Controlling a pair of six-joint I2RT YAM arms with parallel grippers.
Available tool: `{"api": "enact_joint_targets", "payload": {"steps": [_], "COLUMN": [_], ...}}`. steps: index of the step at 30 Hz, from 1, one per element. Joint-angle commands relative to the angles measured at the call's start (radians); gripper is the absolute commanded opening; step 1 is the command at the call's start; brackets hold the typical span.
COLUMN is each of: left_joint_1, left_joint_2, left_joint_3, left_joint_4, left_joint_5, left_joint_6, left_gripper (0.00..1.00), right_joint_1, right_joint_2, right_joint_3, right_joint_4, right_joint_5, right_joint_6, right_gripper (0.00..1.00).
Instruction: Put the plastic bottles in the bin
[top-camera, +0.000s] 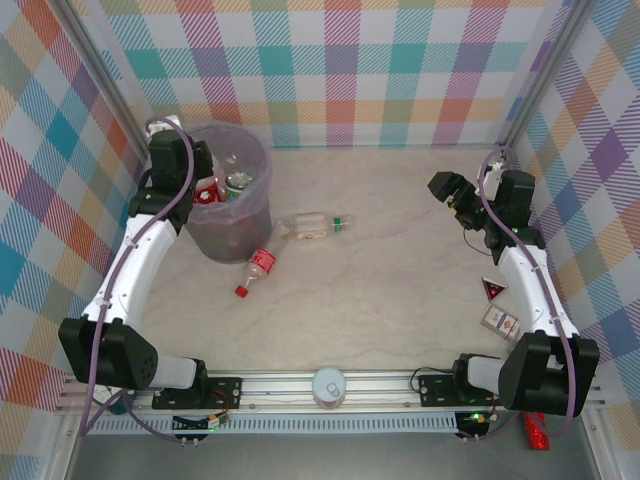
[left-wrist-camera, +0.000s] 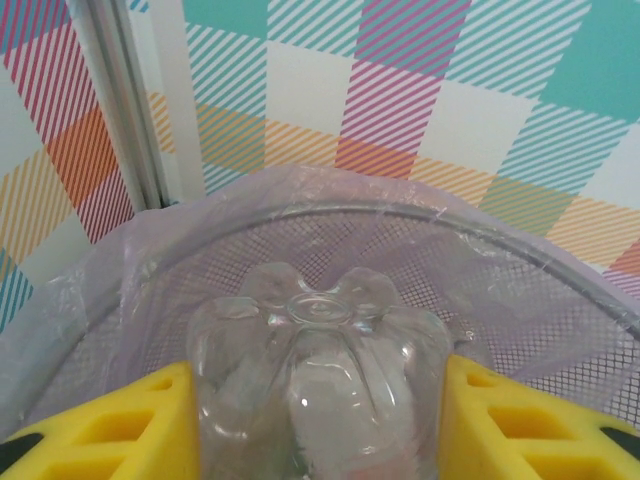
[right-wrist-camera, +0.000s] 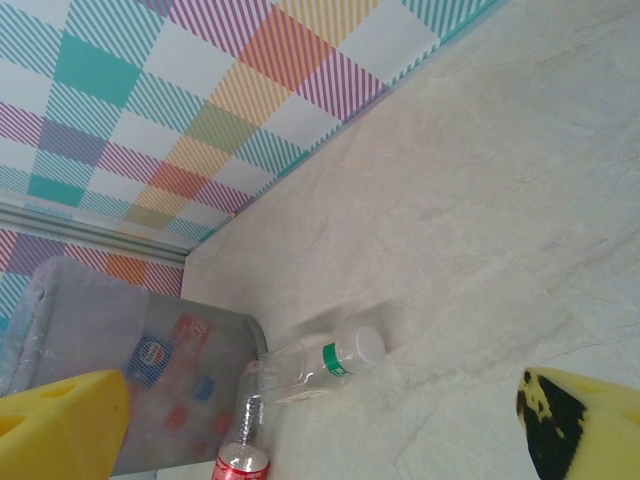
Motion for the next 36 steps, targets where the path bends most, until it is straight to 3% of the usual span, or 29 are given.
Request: {"api": "enact_joint_targets", "payload": {"steps": [1, 4, 8, 14, 23, 26, 32, 36], "left_joint_1": [-0.010, -0.010, -0.010, -0.010, -0.042, -0.112, -0.406, -0.553], "left_joint_2": [0.019, 0.013, 0.012, -0.002, -0.067, -0.049, 0.061, 0.171], "left_joint_3": [-0.085, -0.064, 0.009, 0.143, 0.332, 0.429, 0.583, 0.679], "left_joint_4": [-0.224, -0.241, -0.290, -0.360, -0.415, -0.469, -0.575, -0.662], "left_joint_5": [0.004, 0.001, -0.012, -0.019, 0.002, -0.007, -0.121, -0.143], "left_joint_6": [-0.031, -0.030, -0.006, 0.055, 0.162, 0.208, 0.308, 0.345], "left_gripper": [0.48, 0.56, 0.79, 1.00, 1.00, 1.00, 1.00, 1.00], "right_joint_1": [0.011, 0.012, 0.013, 0.015, 0.017, 0.021, 0.021, 0.015], "right_joint_2": [0.008, 0.007, 0.006, 0.004, 0.016, 0.017, -0.024, -0.078], "right_joint_3": [0.037, 0.040, 0.040, 0.043, 0.048, 0.049, 0.056, 0.055], "right_joint_4": [0.041, 0.042, 0.037, 0.033, 0.028, 0.024, -0.024, -0.078], "right_joint_5": [-0.029, -0.029, -0.027, -0.028, -0.018, -0.012, 0.013, 0.078], "right_joint_6": [0.010, 0.008, 0.006, 0.003, 0.001, 0.000, -0.023, -0.056], "right_gripper": [0.99, 0.99, 0.99, 0.99, 0.99, 0.99, 0.99, 0.99]}}
